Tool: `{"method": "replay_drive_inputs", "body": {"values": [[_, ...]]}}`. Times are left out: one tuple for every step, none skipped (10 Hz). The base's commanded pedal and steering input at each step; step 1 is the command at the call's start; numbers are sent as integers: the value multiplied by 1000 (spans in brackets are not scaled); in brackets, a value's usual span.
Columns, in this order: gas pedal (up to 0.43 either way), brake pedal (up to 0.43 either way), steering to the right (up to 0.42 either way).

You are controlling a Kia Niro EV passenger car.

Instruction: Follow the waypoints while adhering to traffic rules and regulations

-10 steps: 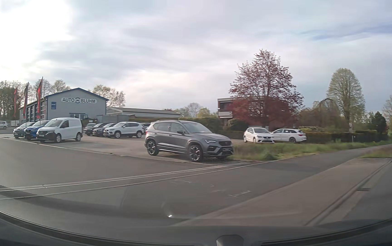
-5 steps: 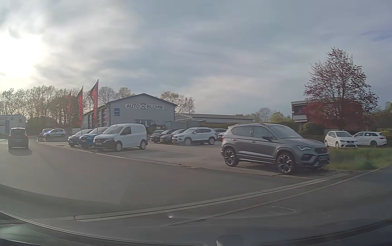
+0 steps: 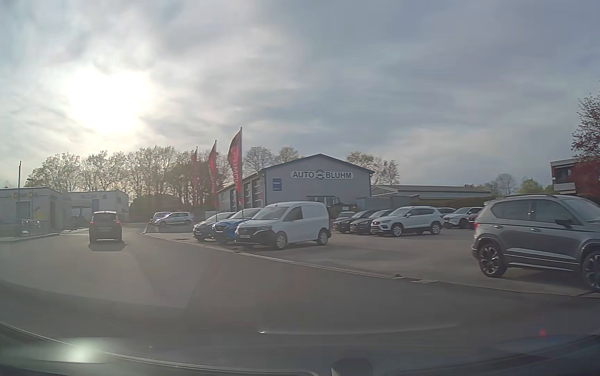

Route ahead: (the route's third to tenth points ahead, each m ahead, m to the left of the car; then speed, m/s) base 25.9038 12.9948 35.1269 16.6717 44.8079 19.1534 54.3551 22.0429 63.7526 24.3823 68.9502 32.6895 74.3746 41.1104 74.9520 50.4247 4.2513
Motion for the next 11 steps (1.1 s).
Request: {"method": "replay_drive_inputs", "body": {"values": [[197,0,-415],[197,0,-401],[197,0,-391],[197,0,-378],[240,0,-358],[240,0,-339],[240,0,-318],[240,0,-293],[240,0,-272],[240,0,-249],[240,0,-222]]}}
